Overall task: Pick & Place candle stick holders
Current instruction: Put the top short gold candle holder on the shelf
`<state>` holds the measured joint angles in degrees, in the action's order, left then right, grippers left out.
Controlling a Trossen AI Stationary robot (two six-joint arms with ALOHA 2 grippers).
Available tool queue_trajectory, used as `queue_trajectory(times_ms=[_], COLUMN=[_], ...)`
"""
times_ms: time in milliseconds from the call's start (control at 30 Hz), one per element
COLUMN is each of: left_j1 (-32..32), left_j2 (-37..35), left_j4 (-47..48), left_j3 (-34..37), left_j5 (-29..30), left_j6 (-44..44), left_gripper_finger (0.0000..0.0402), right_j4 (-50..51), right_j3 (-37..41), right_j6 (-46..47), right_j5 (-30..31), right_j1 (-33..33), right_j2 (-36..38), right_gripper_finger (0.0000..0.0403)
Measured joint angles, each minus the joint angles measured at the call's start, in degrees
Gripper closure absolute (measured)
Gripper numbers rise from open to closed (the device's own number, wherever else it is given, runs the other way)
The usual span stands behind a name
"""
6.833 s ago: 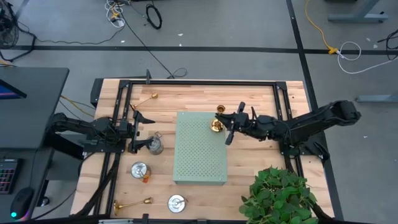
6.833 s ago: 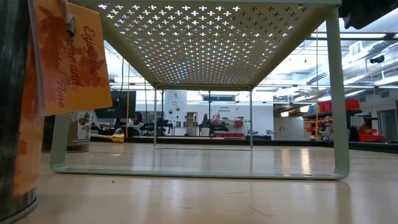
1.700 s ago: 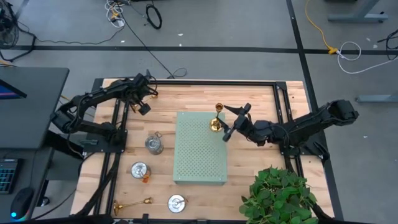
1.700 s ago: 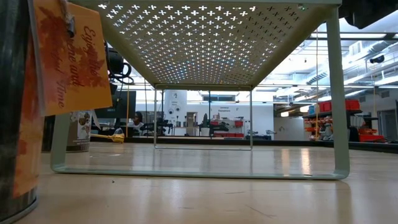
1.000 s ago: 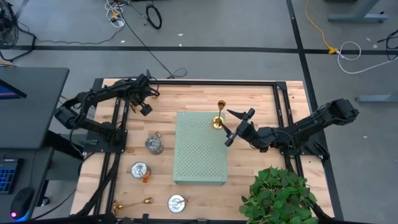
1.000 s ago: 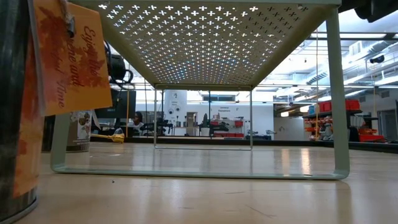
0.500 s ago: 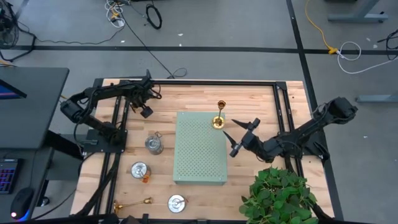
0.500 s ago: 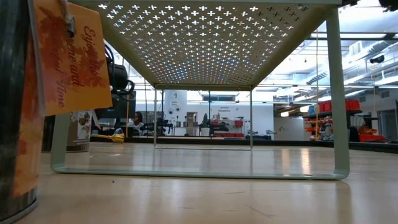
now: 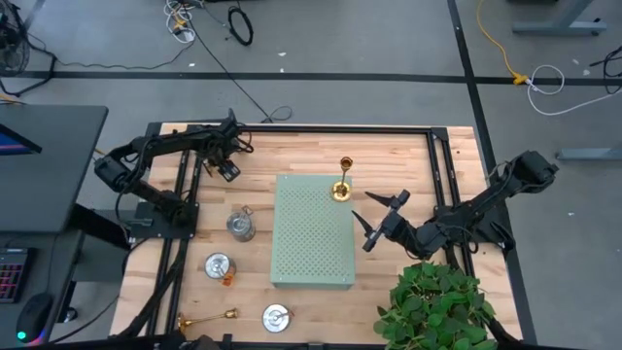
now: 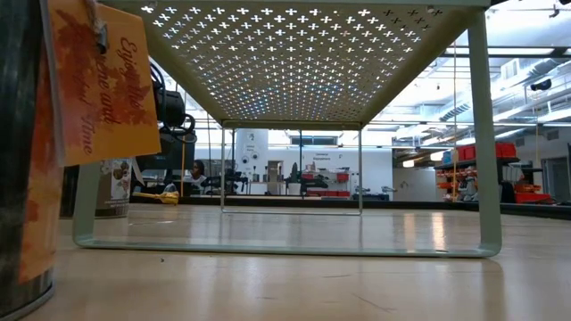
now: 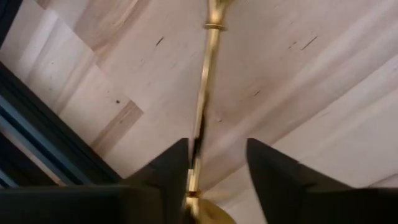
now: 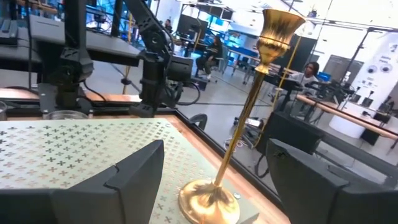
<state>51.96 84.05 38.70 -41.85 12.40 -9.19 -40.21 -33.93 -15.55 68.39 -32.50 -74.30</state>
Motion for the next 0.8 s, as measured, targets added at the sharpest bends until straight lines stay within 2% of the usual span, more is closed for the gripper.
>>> queue_trajectory(times_ms=[200, 267, 433, 600, 800], left_j1=[0.0, 0.0, 0.0, 0.0, -0.8], left_j2=[0.0, 0.0, 0.0, -0.8, -8.6], left_j4=[0.0, 0.0, 0.5, 7.2, 14.2], left_j3=[0.0, 0.0, -0.1, -2.4, -8.0], left_j5=[1.1, 1.2, 1.3, 1.4, -1.9], left_j6=[-1.0, -2.3, -2.0, 1.3, 3.6], left_gripper_finger=[0.0363, 0.0384, 0.0381, 0.0385, 0.0385], right_j4=[0.0, 0.0, 0.0, 0.0, 0.0], right_j3=[0.0, 0.0, 0.0, 0.0, 0.0], right_j6=[0.0, 0.0, 0.0, 0.4, 0.5], right_j5=[-0.3, -0.3, -0.3, -0.3, -0.3], right_j1=[-0.4, -0.4, -0.4, -0.4, -0.4], right_j2=[0.0, 0.0, 0.0, 0.0, 0.0], right_gripper_finger=[0.0114, 0.0114, 0.0114, 0.0114, 0.0114])
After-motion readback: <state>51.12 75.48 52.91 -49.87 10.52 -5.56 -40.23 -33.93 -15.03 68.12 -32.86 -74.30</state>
